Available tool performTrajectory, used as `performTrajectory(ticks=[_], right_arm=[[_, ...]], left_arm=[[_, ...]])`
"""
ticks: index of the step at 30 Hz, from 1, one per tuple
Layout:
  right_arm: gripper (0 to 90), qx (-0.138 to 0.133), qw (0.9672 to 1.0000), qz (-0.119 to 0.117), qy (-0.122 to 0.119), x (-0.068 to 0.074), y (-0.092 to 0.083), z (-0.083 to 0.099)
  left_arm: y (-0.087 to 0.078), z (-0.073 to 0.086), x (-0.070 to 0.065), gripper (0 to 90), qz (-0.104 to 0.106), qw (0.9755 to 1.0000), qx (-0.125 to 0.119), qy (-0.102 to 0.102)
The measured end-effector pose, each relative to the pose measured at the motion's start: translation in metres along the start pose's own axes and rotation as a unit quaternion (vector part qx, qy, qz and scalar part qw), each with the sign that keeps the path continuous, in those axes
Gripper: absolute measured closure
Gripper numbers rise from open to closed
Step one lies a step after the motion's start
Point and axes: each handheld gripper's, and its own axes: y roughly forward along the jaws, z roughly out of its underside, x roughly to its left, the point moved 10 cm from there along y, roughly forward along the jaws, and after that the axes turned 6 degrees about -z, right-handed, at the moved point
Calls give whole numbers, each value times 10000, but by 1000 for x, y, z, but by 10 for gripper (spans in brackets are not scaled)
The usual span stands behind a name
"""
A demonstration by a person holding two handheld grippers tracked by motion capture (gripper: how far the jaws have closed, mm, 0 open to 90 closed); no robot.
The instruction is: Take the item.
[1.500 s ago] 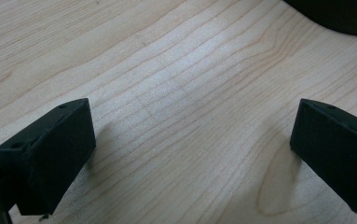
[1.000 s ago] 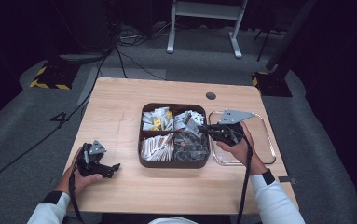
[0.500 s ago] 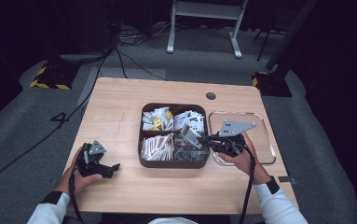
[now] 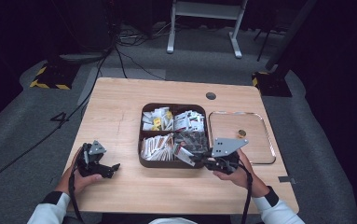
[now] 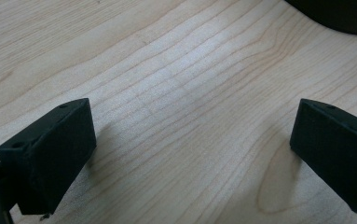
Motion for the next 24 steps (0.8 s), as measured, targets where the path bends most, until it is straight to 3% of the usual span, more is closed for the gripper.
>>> performTrajectory(ticks=[9,24], right_arm=[[878,236,9990,-377,-60,28,16,12],[877,616,9940,-896,75,53,41,43]], left_arm=[[-1,1,0,4,-25,10000,-2,-7],[-1,1,0,4,-29,10000,-4,-5]])
